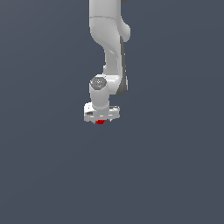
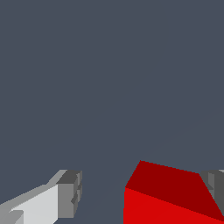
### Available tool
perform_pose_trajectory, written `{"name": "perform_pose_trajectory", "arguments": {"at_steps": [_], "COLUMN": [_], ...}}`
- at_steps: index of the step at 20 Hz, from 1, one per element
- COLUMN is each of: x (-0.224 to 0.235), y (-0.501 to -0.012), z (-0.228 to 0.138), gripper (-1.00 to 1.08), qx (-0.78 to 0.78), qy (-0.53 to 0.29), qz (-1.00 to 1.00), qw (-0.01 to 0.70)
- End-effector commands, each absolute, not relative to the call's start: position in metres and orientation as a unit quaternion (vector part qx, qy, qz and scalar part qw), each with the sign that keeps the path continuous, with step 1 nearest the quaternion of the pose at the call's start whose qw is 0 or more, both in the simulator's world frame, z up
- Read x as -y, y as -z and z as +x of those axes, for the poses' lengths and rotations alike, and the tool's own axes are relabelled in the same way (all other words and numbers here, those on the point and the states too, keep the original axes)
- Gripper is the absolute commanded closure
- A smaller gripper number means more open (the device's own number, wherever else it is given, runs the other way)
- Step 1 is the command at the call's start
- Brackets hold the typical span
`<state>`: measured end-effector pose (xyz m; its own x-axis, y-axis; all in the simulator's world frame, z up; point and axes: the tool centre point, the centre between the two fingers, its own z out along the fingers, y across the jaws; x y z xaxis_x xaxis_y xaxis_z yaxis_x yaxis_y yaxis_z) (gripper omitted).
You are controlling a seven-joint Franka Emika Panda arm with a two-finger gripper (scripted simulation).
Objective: Pick up the red cube and move it to a goal position.
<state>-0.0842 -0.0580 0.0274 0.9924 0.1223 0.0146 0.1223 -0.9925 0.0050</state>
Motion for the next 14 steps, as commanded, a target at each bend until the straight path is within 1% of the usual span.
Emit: {"name": "perform_pose_trajectory", "arguments": {"at_steps": [1,3,4,14], "x": [0.0550,0.0545,0.0545,0.0551], "y": [-0.0194,-0.0199,-0.0199,-0.0204], "z": [-0.0903,-0.0896,-0.0896,-0.0894], "gripper": [-0.92,-0.92,1.08,1.08], "qx": [-0.065,-0.065,-0.065,-0.064], "qy": [0.000,0.000,0.000,0.000], "qz": [0.998,0.998,0.998,0.998], "qw": [0.000,0.000,0.000,0.000]}}
